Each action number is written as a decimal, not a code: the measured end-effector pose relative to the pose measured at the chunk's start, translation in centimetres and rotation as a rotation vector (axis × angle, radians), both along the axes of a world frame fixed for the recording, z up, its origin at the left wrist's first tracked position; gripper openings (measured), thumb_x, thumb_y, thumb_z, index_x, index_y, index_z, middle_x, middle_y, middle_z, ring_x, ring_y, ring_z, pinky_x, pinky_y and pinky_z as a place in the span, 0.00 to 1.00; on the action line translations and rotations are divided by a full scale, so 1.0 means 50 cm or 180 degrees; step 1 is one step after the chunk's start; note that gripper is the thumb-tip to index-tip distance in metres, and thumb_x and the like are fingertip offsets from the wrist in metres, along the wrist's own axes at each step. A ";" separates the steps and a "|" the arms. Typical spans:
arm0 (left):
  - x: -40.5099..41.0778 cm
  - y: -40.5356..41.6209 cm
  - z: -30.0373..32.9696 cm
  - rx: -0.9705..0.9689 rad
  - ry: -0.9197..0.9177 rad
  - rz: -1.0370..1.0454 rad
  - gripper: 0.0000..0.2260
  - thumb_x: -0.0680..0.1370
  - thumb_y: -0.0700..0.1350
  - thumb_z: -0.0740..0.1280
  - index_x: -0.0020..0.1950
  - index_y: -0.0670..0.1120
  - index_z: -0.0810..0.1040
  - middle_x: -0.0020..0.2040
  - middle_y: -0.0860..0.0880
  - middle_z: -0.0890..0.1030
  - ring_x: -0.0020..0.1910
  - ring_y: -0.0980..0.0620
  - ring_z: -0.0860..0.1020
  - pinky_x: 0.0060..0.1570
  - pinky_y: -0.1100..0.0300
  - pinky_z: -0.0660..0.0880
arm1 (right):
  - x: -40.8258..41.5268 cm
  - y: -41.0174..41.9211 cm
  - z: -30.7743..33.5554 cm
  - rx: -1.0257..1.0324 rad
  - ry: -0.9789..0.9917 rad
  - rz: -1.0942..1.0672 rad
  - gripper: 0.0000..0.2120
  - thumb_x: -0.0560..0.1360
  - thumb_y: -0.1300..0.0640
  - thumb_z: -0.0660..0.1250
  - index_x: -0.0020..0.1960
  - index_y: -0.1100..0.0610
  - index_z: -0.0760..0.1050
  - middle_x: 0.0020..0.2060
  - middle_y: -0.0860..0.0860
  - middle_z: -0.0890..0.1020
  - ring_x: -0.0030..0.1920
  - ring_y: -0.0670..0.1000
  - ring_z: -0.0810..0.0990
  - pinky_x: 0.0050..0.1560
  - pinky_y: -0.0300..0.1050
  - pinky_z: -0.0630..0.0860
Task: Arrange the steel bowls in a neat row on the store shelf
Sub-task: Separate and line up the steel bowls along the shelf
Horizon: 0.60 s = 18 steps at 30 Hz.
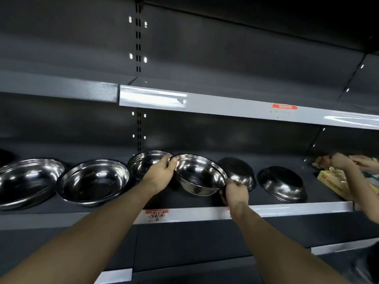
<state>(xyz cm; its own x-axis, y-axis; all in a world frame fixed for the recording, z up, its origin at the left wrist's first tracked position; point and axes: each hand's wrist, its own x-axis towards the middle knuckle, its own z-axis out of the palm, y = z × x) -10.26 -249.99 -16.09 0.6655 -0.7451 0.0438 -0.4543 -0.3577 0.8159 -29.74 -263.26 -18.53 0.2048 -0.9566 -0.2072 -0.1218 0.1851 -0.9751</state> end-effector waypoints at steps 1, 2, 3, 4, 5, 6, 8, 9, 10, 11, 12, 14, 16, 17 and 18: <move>0.011 0.011 0.010 0.0179 -0.0314 -0.0018 0.27 0.81 0.62 0.52 0.77 0.53 0.62 0.73 0.46 0.71 0.73 0.44 0.68 0.72 0.52 0.63 | 0.008 0.000 0.005 -0.0014 -0.0038 -0.0013 0.10 0.76 0.57 0.62 0.38 0.59 0.77 0.24 0.51 0.79 0.25 0.50 0.75 0.24 0.38 0.70; 0.022 0.025 0.020 0.0389 -0.0693 -0.0009 0.27 0.81 0.62 0.52 0.78 0.51 0.61 0.74 0.44 0.69 0.73 0.43 0.67 0.72 0.50 0.64 | 0.018 -0.001 0.009 -0.0032 -0.0087 -0.0007 0.10 0.76 0.57 0.62 0.39 0.59 0.78 0.24 0.51 0.79 0.25 0.49 0.76 0.25 0.39 0.71; 0.035 0.039 0.029 0.0617 -0.1081 0.0028 0.27 0.82 0.61 0.52 0.78 0.50 0.60 0.75 0.44 0.68 0.74 0.43 0.66 0.72 0.48 0.63 | 0.029 -0.002 0.012 -0.0048 -0.0134 0.0001 0.10 0.76 0.57 0.62 0.40 0.59 0.78 0.24 0.51 0.80 0.25 0.49 0.76 0.25 0.39 0.71; 0.048 0.055 0.036 0.0842 -0.1419 0.0084 0.28 0.82 0.60 0.51 0.78 0.49 0.60 0.75 0.43 0.67 0.74 0.42 0.64 0.72 0.47 0.63 | 0.042 -0.002 0.013 -0.0061 -0.0181 0.0010 0.10 0.76 0.57 0.62 0.40 0.59 0.78 0.25 0.51 0.79 0.24 0.48 0.75 0.25 0.39 0.71; 0.062 0.073 0.042 0.1055 -0.1688 0.0138 0.28 0.82 0.61 0.50 0.79 0.48 0.59 0.75 0.43 0.66 0.75 0.42 0.62 0.72 0.47 0.62 | 0.058 -0.001 0.015 -0.0061 -0.0244 0.0024 0.10 0.77 0.57 0.62 0.41 0.59 0.78 0.25 0.52 0.79 0.24 0.48 0.75 0.26 0.39 0.72; 0.075 0.092 0.046 0.1253 -0.1904 0.0176 0.28 0.82 0.61 0.49 0.79 0.48 0.58 0.76 0.43 0.65 0.76 0.42 0.60 0.73 0.46 0.60 | 0.076 0.001 0.015 -0.0051 -0.0316 0.0044 0.10 0.79 0.56 0.62 0.42 0.59 0.77 0.25 0.52 0.79 0.25 0.48 0.75 0.26 0.40 0.72; 0.098 0.131 0.049 0.1570 -0.2244 0.0208 0.28 0.82 0.60 0.47 0.79 0.48 0.57 0.77 0.44 0.63 0.77 0.42 0.56 0.75 0.46 0.57 | 0.114 0.009 0.014 -0.0059 -0.0386 0.0127 0.10 0.81 0.55 0.62 0.42 0.57 0.74 0.26 0.53 0.78 0.24 0.48 0.73 0.26 0.40 0.71; 0.109 0.149 0.049 0.1677 -0.2356 0.0229 0.28 0.82 0.60 0.47 0.79 0.48 0.57 0.77 0.44 0.62 0.78 0.42 0.55 0.75 0.46 0.56 | 0.133 0.014 0.013 -0.0078 -0.0389 0.0187 0.11 0.81 0.54 0.62 0.42 0.57 0.73 0.26 0.53 0.78 0.23 0.48 0.72 0.25 0.40 0.71; 0.117 0.167 0.049 0.1757 -0.2404 0.0263 0.28 0.83 0.60 0.47 0.79 0.48 0.57 0.78 0.44 0.61 0.78 0.43 0.54 0.75 0.46 0.55 | 0.154 0.021 0.010 -0.0098 -0.0392 0.0249 0.11 0.81 0.54 0.62 0.41 0.56 0.73 0.26 0.53 0.78 0.23 0.48 0.72 0.24 0.39 0.71; 0.125 0.183 0.048 0.1817 -0.2405 0.0313 0.28 0.83 0.60 0.47 0.79 0.47 0.57 0.78 0.43 0.60 0.78 0.43 0.54 0.76 0.45 0.54 | 0.174 0.029 0.008 -0.0124 -0.0388 0.0309 0.11 0.81 0.53 0.62 0.41 0.56 0.72 0.26 0.53 0.78 0.22 0.47 0.73 0.23 0.38 0.71; 0.131 0.199 0.048 0.1863 -0.2383 0.0369 0.28 0.83 0.60 0.47 0.79 0.47 0.56 0.78 0.43 0.60 0.79 0.43 0.53 0.76 0.45 0.54 | 0.195 0.038 0.005 -0.0160 -0.0375 0.0366 0.11 0.81 0.52 0.62 0.42 0.55 0.73 0.26 0.52 0.79 0.22 0.47 0.73 0.22 0.38 0.71; 0.139 0.224 0.044 0.1931 -0.2297 0.0479 0.29 0.82 0.60 0.47 0.80 0.46 0.55 0.78 0.44 0.61 0.79 0.43 0.53 0.76 0.45 0.54 | 0.234 0.058 0.000 -0.0221 -0.0318 0.0467 0.10 0.81 0.51 0.62 0.45 0.56 0.75 0.27 0.52 0.80 0.22 0.46 0.74 0.23 0.38 0.72; 0.143 0.246 0.038 0.1990 -0.2190 0.0589 0.29 0.82 0.60 0.47 0.80 0.46 0.55 0.78 0.44 0.62 0.78 0.43 0.54 0.76 0.45 0.53 | 0.269 0.080 -0.004 -0.0239 -0.0279 0.0562 0.11 0.81 0.51 0.61 0.48 0.57 0.76 0.27 0.52 0.80 0.24 0.48 0.75 0.29 0.42 0.75; 0.145 0.257 0.035 0.2026 -0.2153 0.0639 0.29 0.82 0.60 0.48 0.79 0.46 0.56 0.77 0.44 0.62 0.78 0.43 0.54 0.76 0.45 0.54 | 0.285 0.091 -0.008 -0.0247 -0.0259 0.0604 0.11 0.82 0.51 0.61 0.50 0.58 0.76 0.27 0.53 0.80 0.25 0.49 0.75 0.32 0.44 0.76; 0.146 0.267 0.032 0.2064 -0.2127 0.0669 0.29 0.82 0.60 0.48 0.79 0.46 0.57 0.77 0.44 0.63 0.78 0.43 0.55 0.76 0.45 0.54 | 0.298 0.100 -0.011 -0.0264 -0.0241 0.0632 0.11 0.82 0.51 0.60 0.52 0.58 0.76 0.27 0.53 0.80 0.25 0.49 0.76 0.35 0.46 0.77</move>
